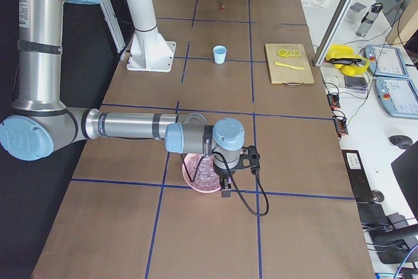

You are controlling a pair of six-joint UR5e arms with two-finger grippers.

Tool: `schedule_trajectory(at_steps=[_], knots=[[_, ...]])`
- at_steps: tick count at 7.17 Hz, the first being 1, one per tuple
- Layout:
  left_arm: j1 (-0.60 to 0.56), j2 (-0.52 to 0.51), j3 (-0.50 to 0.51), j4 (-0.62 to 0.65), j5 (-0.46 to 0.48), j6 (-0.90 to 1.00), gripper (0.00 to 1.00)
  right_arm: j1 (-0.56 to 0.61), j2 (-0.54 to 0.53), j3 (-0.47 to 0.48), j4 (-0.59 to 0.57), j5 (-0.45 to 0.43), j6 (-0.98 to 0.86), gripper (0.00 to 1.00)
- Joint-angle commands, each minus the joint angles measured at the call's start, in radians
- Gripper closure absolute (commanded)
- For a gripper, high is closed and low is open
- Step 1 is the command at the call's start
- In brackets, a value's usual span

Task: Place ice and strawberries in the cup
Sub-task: 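Pick an ice cube from the pink bowl with the right gripper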

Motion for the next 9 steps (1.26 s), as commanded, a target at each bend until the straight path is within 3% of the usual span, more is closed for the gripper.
schedule_trajectory(at_steps=[1, 5, 7, 9], knots=[[0.000, 0.000, -0.002, 0.000, 0.000, 0.000, 0.00, 0.000, 0.000, 0.002, 0.000, -0.002, 0.000, 0.00], [0.002, -0.002, -0.034, 0.000, 0.009, -0.003, 0.00, 0.000, 0.009, 0.007, 0.003, 0.000, 0.008, 0.00], [0.002, -0.003, -0.045, 0.000, 0.008, -0.011, 0.00, 0.000, 0.011, 0.005, 0.107, -0.003, 0.011, 0.00], [0.002, -0.015, -0.056, -0.003, 0.006, -0.014, 0.00, 0.000, 0.006, 0.001, 0.106, 0.003, 0.015, 0.00]])
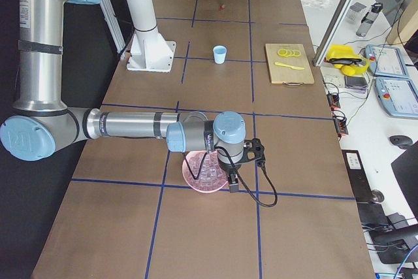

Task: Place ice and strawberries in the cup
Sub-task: 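Pick an ice cube from the pink bowl with the right gripper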

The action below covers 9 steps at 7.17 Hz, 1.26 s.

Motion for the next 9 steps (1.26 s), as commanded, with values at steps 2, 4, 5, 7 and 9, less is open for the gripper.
schedule_trajectory(at_steps=[2, 4, 5, 7, 9], knots=[[0.000, -0.004, 0.002, -0.055, -0.001, 0.000, 0.00, 0.002, -0.007, -0.007, 0.006, 0.023, 0.008, 0.00], [0.003, -0.008, 0.003, -0.075, -0.013, 0.009, 0.00, 0.002, -0.005, 0.003, 0.031, 0.023, 0.010, 0.00], [0.003, -0.007, 0.003, -0.093, -0.014, 0.002, 0.00, 0.000, 0.001, 0.005, 0.035, 0.029, 0.013, 0.00], [0.003, -0.007, 0.008, -0.094, -0.014, 0.005, 0.00, -0.027, 0.004, -0.001, 0.058, 0.084, 0.002, 0.00], [0.003, -0.007, 0.006, -0.094, -0.014, 0.003, 0.00, -0.141, -0.040, -0.007, 0.234, 0.084, 0.024, 0.00]])
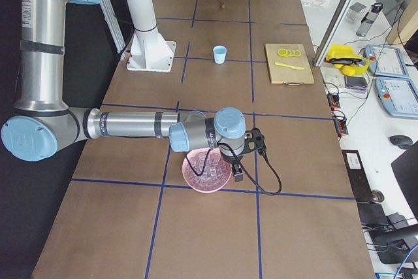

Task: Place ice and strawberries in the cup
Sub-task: 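Pick an ice cube from the pink bowl with the right gripper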

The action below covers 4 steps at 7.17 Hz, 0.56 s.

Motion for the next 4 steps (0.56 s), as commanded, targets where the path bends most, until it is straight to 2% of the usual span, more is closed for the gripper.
schedule_trajectory(at_steps=[1, 2, 4], knots=[[0.000, -0.001, -0.002, 0.000, 0.000, -0.002, 0.00, -0.089, -0.039, -0.009, 0.088, 0.005, 0.102, 0.01], [0.000, -0.001, -0.005, 0.000, 0.000, -0.002, 0.00, -0.106, -0.076, -0.009, 0.143, -0.004, 0.171, 0.01], [0.002, -0.001, -0.010, 0.000, 0.000, -0.002, 0.00, -0.158, -0.148, -0.011, 0.329, -0.099, 0.381, 0.01]])
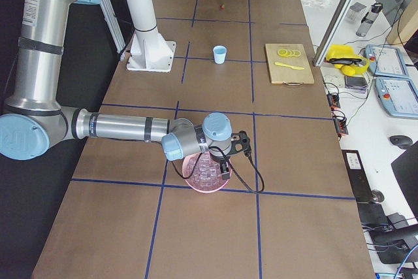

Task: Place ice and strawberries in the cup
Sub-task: 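Pick an ice cube from the pink bowl with the right gripper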

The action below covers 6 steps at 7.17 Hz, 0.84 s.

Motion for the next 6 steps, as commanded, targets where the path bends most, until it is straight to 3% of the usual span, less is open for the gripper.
schedule_trajectory(at_steps=[1, 6], knots=[[0.000, 0.000, -0.002, 0.000, 0.000, 0.000, 0.00, -0.049, -0.047, -0.008, 0.137, -0.052, 0.142, 0.01], [0.000, 0.001, -0.002, 0.002, 0.000, 0.000, 0.00, -0.176, -0.058, -0.011, 0.194, -0.181, 0.125, 0.05]])
